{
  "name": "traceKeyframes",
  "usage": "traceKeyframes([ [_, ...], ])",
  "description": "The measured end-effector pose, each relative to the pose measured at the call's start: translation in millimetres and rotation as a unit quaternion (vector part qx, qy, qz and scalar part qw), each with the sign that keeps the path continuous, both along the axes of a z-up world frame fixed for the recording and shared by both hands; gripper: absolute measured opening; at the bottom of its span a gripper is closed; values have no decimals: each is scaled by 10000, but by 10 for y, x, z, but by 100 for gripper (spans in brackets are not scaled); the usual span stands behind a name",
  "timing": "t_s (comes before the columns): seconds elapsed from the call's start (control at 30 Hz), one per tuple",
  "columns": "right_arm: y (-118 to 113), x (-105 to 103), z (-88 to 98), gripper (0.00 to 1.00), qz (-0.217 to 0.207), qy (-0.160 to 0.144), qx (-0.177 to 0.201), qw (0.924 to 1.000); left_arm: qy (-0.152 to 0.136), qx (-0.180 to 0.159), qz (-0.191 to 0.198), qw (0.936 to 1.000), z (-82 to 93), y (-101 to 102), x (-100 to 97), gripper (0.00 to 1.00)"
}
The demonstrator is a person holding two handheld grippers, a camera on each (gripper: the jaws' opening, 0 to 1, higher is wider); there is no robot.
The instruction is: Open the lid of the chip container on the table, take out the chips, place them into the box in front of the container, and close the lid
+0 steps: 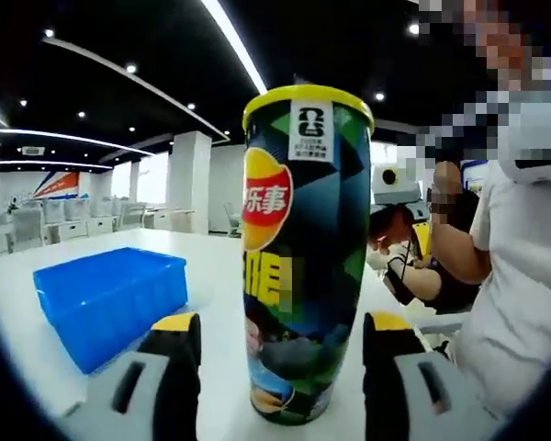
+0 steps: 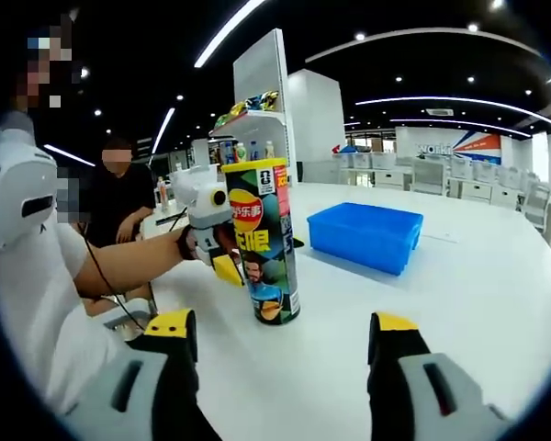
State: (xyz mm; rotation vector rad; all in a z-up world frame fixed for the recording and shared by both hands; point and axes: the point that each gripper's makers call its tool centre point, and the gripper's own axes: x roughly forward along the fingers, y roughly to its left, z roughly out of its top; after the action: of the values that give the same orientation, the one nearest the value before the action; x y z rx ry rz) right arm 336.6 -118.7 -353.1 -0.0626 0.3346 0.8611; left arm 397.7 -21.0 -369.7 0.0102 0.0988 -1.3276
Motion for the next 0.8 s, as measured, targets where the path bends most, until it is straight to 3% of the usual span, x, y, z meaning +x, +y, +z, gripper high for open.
traceKeyframes([
  [0.3, -9, 23, -12, 74, -7, 12, -3, 10000, 2, 95, -70, 9999, -79, -30, -21, 66],
  [0.57, -5, 8, -73, 74, 9, 62, -12, 10000, 164, -75, -132, 9998, -108, -33, -10, 61],
  [0.7, -18, 10, -87, 74, -12, 80, -8, 10000, 128, -114, -305, 9994, -94, -50, -80, 47],
  [0.8, -19, 9, -96, 74, -11, 90, -4, 10000, 61, -111, -276, 9995, -91, -31, -62, 47],
])
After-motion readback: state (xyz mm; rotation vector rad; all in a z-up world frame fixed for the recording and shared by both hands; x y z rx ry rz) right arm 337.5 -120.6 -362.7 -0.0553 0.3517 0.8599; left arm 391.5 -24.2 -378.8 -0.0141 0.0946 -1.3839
